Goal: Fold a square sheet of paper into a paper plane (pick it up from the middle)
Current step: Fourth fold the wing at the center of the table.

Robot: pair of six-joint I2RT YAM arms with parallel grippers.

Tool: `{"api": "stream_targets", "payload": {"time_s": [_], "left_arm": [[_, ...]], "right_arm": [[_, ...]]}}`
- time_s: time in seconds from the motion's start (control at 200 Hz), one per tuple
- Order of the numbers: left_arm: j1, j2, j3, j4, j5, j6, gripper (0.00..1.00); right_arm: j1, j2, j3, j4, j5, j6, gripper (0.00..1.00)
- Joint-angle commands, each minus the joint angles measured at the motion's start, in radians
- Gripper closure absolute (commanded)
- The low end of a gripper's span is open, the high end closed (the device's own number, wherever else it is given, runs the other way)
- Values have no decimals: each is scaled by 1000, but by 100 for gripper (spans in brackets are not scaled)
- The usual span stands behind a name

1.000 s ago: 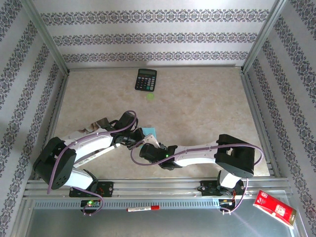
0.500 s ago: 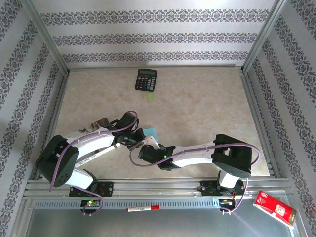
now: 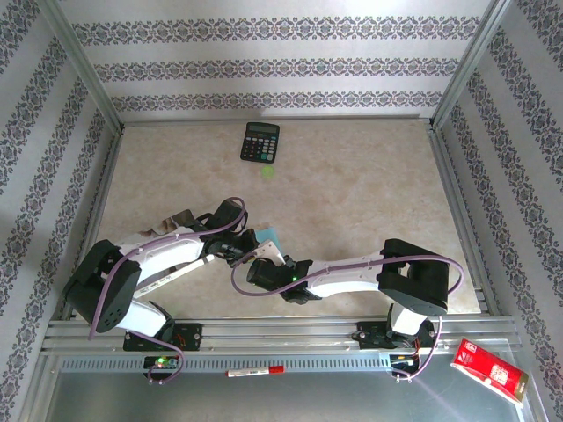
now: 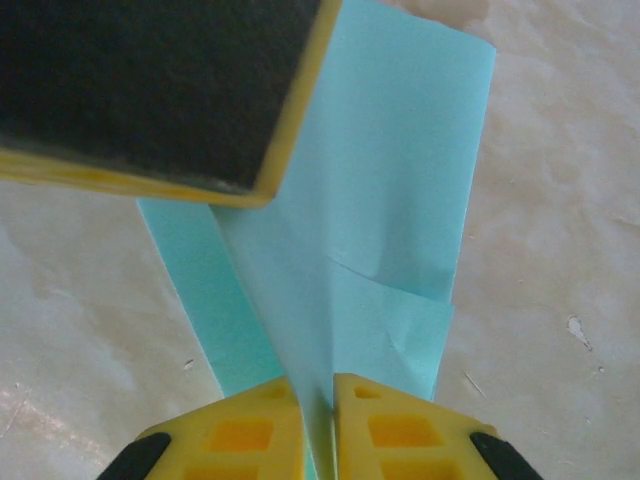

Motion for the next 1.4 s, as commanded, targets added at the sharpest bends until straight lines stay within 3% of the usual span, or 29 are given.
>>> {"api": "stream_targets", "payload": {"time_s": [0.0,0.18,0.415,0.58,0.849,1.394], "left_arm": [[12,10,24,-39,7,21,100],[12,-8,18,-40,-8,22,100],[14,-87,39,-97,-67,53,72],[21,-182,22,-114,-122,52,61],[12,-192,-14,-43,-104,15,63],[-29,-40,-31,112,-78,-11,77]], "right_arm": [[-12,-1,-5,-9,14,23,89],[-42,-26,-53,52,-39,25,95],[-90,-106,-155,197,-151,-8,100],[-135,-157,-236,310,-259,-3,100],[-219,-183,-341,511,-453,56,100],[-333,-212,-484,775,-612,276,100]]}}
